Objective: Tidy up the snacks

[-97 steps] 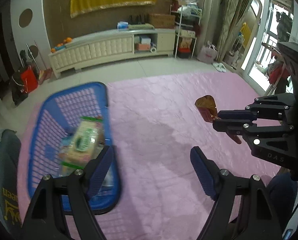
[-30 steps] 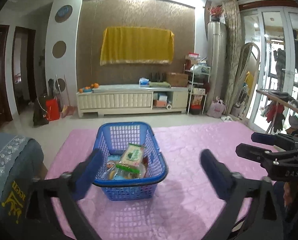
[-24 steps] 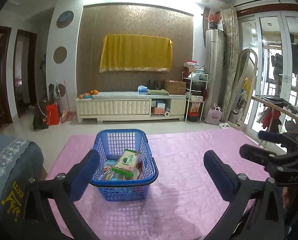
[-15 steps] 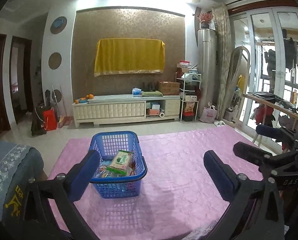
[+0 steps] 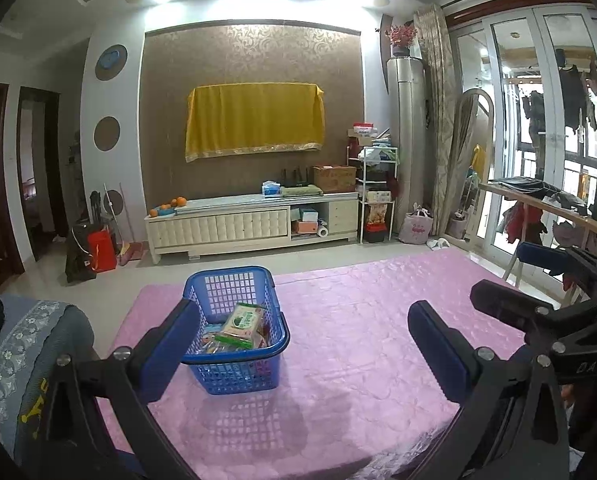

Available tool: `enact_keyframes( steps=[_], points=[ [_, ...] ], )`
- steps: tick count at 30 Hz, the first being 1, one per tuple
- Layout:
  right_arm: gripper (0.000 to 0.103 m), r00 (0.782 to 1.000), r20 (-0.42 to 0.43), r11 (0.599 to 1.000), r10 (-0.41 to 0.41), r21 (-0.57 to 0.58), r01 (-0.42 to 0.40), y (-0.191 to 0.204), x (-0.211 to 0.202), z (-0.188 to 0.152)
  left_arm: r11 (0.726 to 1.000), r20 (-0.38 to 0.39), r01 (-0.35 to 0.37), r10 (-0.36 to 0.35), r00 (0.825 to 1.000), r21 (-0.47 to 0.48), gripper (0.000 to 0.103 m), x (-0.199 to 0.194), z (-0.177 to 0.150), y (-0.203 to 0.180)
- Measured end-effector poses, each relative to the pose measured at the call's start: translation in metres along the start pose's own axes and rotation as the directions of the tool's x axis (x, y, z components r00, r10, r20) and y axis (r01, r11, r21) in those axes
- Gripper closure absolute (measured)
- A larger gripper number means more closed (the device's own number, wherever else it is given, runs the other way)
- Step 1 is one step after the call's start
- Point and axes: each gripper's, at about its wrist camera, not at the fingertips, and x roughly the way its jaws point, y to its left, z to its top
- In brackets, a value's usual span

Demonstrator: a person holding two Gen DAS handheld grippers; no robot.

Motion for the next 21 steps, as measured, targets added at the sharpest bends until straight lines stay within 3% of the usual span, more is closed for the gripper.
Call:
enact_keyframes(
  steps=[21],
  points=[
    [0.0,1.0,-0.02,1.0,-0.009,0.004,0.009,0.0061,-0.005,-0.0037,0.999,-0.021,0.03,-0.03,0.999,-0.015,0.0,-0.0026,-0.0051,0.0053]
  ],
)
